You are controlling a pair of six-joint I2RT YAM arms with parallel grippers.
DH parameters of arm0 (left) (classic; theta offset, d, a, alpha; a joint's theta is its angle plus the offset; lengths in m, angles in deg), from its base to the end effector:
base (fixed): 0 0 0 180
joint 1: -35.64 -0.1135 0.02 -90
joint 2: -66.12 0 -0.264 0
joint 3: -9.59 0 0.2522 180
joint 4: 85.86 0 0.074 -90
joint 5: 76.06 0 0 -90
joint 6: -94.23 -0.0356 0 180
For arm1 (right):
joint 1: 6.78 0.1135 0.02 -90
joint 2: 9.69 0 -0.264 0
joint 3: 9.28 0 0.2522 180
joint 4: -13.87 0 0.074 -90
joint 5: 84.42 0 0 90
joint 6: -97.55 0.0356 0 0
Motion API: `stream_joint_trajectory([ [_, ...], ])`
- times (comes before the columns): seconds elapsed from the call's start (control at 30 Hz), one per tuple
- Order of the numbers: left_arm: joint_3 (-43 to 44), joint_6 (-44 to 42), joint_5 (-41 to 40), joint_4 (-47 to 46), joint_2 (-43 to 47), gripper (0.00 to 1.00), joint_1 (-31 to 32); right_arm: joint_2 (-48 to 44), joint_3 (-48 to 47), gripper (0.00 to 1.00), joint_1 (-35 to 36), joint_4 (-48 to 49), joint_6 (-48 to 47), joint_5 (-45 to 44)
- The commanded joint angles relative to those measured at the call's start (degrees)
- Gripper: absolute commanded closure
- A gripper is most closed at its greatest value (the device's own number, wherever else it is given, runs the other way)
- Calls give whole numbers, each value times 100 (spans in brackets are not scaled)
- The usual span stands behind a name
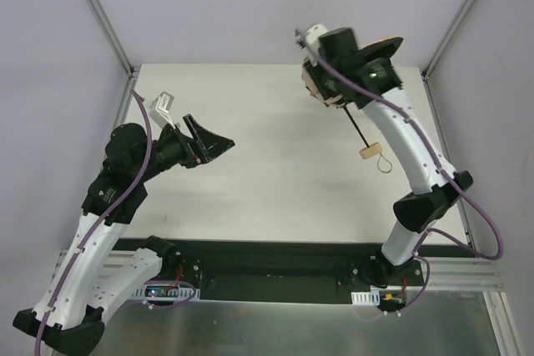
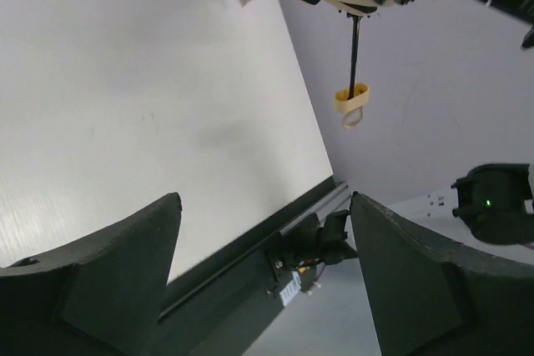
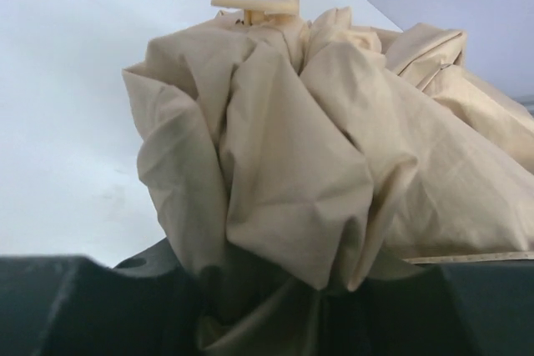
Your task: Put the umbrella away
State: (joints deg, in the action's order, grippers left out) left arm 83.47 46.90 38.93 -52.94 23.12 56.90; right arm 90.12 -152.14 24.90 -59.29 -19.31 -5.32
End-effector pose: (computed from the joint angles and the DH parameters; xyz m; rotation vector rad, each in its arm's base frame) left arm 0.1339 -0.0683 0.4192 0.0415 1.7425 -1.1912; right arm 0.2959 0.1747 0.4911 -0.9199 1.8759 -0.1483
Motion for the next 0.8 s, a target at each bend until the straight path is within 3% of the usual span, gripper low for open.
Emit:
stream_joint_trajectory([
  [0.0,-711,1189,-389,728,274,21,-121,-339,2068,100,961,1779,-1471,-2785],
  [0.03,-895,1338,-503,956,405,31,-174,-348,2543,100,1172,2026,-1472,-2891],
  [0.1,-1133,1699,-828,1483,695,35,-306,-261,3317,100,1550,2405,-1263,-3286],
  [0.23,-1782,2348,-1435,1916,1478,24,-376,-76,4452,100,2157,2959,-472,-3025],
  [0.37,-2486,3254,-1427,2039,2014,21,-377,187,5200,100,2675,3424,320,-2401],
  [0.5,-3093,4247,-1357,2031,2384,20,-377,311,5947,100,2852,3987,707,-1146],
  [0.6,-3234,4380,-1418,2031,2376,13,-377,469,6229,100,2817,4103,962,-162],
  [0.67,-3296,4433,-1401,1961,2210,9,-377,600,6361,100,2800,4077,1033,559],
  [0.77,-3384,4504,-1112,1610,1544,13,-377,829,6397,100,2747,3927,1112,1526],
])
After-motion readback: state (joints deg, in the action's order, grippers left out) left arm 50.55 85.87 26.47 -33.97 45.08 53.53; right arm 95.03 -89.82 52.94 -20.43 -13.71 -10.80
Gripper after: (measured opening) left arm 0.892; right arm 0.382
